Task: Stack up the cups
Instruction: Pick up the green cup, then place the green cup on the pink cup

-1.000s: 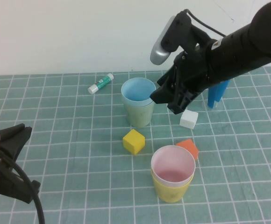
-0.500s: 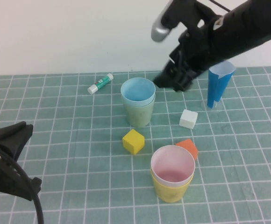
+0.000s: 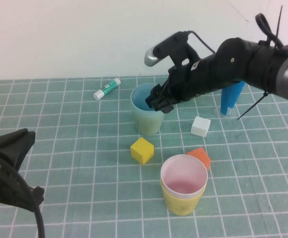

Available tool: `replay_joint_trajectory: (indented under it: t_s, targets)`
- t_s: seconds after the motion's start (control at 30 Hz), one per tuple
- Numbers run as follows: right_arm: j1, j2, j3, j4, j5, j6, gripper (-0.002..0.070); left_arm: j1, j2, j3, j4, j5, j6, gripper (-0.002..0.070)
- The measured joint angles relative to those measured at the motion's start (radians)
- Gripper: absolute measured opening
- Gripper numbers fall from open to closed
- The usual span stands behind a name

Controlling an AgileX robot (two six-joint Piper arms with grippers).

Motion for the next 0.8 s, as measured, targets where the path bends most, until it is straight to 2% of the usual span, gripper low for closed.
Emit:
replay_joint_trajectory:
  t_s: [0.07,0.13,0.27,0.3,0.37,0.57,0.8]
  targets:
    - [0.000,0.012,0.000,0.007,0.000,-0.002,0.0510,0.000,0.000,0.000,0.000,0.000,0.000,0.0027]
    - [0.000,0.022,0.000,0.009,0.000,-0.002,0.0445,0.000,0.000,0.000,0.000,0.000,0.000,0.0027]
    - [0.000,0.025,0.000,0.015,-0.002,-0.002,0.0232,0.000,0.000,0.000,0.000,0.000,0.000,0.0027]
    - [0.000,0.026,0.000,0.015,-0.004,-0.002,0.0134,0.000,0.000,0.000,0.000,0.000,0.000,0.0027]
    - [0.000,0.026,0.000,0.015,-0.006,-0.004,0.0074,0.000,0.000,0.000,0.000,0.000,0.000,0.0027]
    - [0.000,-0.008,0.000,0.040,-0.006,-0.076,0.0062,0.000,0.000,0.000,0.000,0.000,0.000,0.0027]
    - [0.000,-0.172,0.000,0.059,0.074,-0.134,0.0057,0.000,0.000,0.000,0.000,0.000,0.000,0.0027]
